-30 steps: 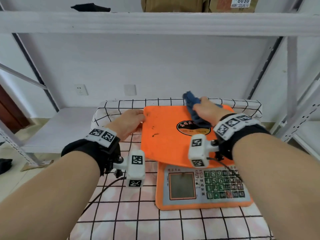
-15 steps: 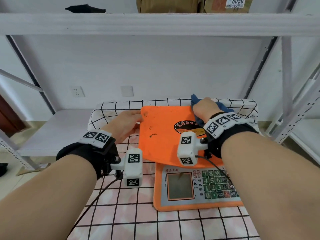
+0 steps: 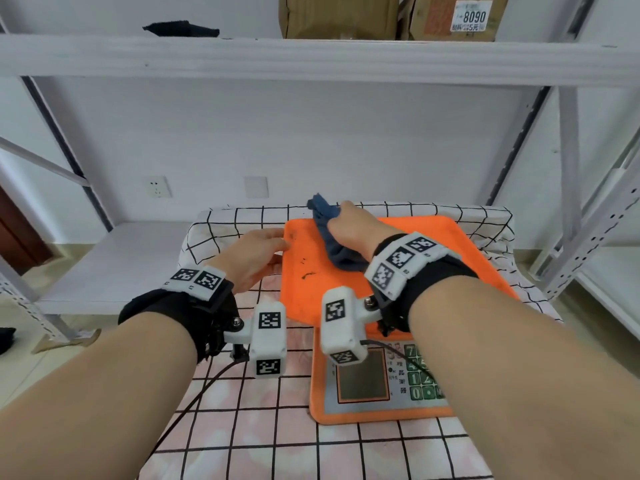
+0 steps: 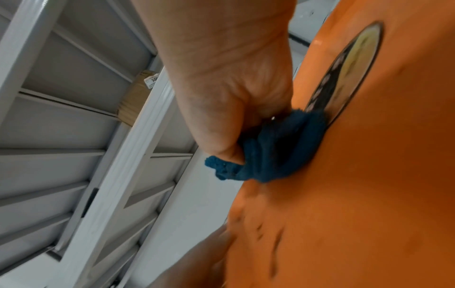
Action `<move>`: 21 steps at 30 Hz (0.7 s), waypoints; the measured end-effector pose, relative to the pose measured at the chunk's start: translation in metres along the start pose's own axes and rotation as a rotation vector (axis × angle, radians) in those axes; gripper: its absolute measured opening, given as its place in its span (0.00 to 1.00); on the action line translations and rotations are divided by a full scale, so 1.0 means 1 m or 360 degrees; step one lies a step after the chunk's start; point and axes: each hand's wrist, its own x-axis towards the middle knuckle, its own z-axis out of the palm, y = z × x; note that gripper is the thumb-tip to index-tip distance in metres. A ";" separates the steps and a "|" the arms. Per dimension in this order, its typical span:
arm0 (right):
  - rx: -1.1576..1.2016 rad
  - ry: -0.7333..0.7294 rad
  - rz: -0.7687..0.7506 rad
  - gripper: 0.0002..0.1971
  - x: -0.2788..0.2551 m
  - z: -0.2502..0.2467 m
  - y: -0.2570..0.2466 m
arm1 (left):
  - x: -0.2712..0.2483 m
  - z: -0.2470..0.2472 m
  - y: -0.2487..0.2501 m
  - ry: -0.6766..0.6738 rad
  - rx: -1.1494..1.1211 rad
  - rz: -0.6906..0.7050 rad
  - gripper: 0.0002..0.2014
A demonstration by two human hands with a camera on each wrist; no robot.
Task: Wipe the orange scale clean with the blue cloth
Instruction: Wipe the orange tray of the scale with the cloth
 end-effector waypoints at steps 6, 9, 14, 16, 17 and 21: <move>0.0064 0.0171 0.0099 0.17 0.002 -0.029 0.041 | 0.000 -0.007 0.000 0.0035 0.0019 0.0010 0.08; 0.0214 0.0082 0.0090 0.13 0.000 -0.029 0.039 | 0.002 -0.009 -0.003 0.0040 -0.0076 -0.0015 0.09; 0.0316 -0.0055 0.0001 0.12 0.004 -0.009 0.015 | 0.004 -0.010 -0.006 0.0023 -0.0135 -0.0028 0.10; 0.0384 -0.0082 -0.0012 0.12 0.008 -0.002 0.004 | 0.004 -0.009 -0.007 0.0022 -0.0128 -0.0017 0.09; 0.0414 -0.0100 -0.0017 0.13 0.009 0.000 -0.001 | 0.005 -0.009 -0.007 0.0021 -0.0118 -0.0009 0.10; 0.0485 -0.0144 -0.0082 0.09 0.016 0.013 -0.014 | 0.004 -0.009 -0.007 -0.0005 -0.0088 0.0011 0.09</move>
